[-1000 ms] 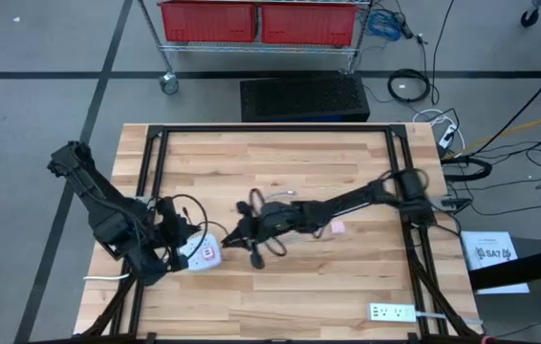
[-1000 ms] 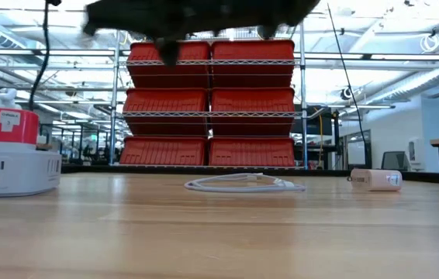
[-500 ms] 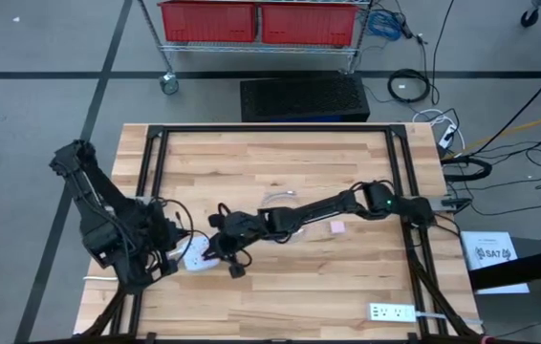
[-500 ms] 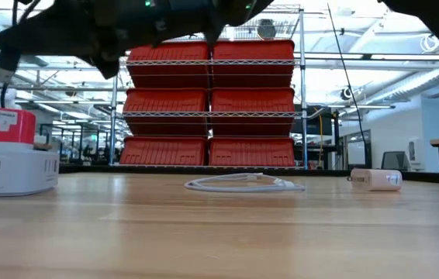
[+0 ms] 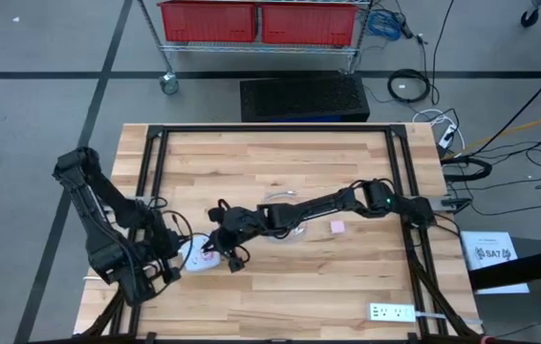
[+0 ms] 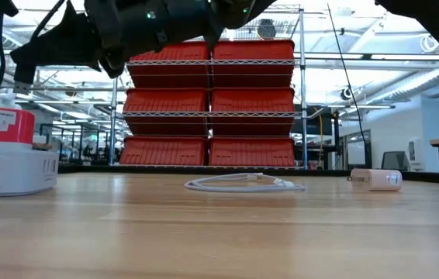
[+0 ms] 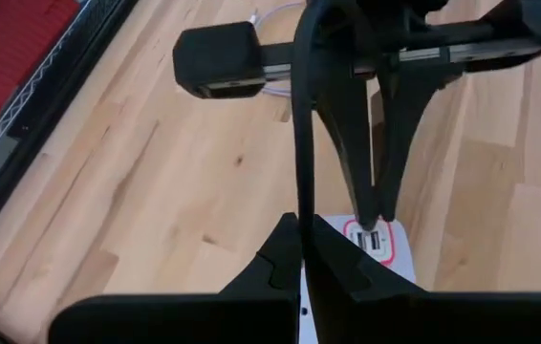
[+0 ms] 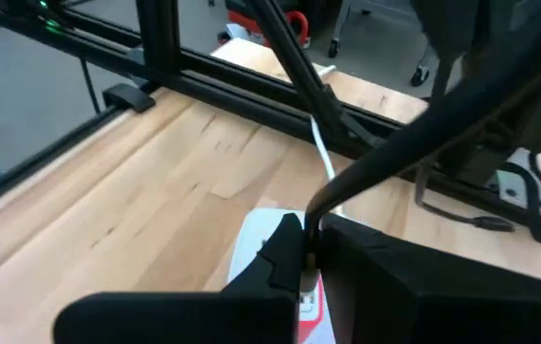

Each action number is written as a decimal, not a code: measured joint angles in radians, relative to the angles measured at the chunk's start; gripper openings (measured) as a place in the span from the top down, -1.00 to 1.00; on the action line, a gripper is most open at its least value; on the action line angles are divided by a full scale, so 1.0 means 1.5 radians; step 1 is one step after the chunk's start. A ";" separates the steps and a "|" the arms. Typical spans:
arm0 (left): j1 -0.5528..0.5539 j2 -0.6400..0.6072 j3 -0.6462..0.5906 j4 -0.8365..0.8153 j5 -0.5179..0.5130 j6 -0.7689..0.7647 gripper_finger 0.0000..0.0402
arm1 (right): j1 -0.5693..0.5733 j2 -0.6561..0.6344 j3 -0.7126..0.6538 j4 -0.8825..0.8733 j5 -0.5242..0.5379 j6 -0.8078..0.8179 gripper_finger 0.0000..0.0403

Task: Insert USB
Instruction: Insert the black charger cable into the red charger adapter on the left white outlet extension

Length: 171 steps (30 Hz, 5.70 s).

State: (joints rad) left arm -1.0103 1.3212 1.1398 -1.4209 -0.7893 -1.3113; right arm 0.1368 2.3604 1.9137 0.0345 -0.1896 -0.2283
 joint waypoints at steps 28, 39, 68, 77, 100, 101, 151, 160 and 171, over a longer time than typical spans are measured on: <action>-0.062 0.249 -0.110 0.198 0.199 -0.227 0.97 | 0.001 -0.033 -0.001 -0.160 0.002 -0.046 0.99; -0.040 0.248 -0.150 0.249 0.125 -0.180 0.97 | 0.000 -0.038 -0.001 -0.155 0.000 -0.066 0.99; 0.003 0.248 -0.150 0.306 0.092 -0.053 0.97 | -0.070 0.007 -0.001 -0.007 -0.170 -0.109 0.99; 0.013 0.248 -0.150 0.331 0.086 -0.022 0.97 | -0.083 0.007 -0.001 -0.051 -0.169 -0.146 0.99; 0.012 0.248 -0.150 0.342 0.084 -0.022 0.97 | -0.076 0.026 0.003 -0.037 -0.177 -0.172 0.99; 0.012 0.248 -0.150 0.347 0.084 -0.018 0.97 | -0.076 0.025 0.003 -0.037 -0.176 -0.173 0.99; 0.009 0.146 -0.117 0.342 0.086 0.006 0.86 | -0.036 0.035 -0.007 -0.226 -0.194 -0.092 0.99; -0.016 0.112 -0.117 0.266 0.106 -0.065 0.87 | -0.020 0.028 -0.004 -0.249 -0.165 -0.082 0.99; -0.053 0.116 -0.152 0.260 0.150 -0.169 0.93 | -0.017 0.025 -0.002 -0.307 -0.132 -0.060 0.99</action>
State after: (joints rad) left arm -1.0897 1.4952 0.9116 -1.0305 -0.5642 -1.5646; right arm 0.1112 2.3974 1.9102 -0.4266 -0.3870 -0.3176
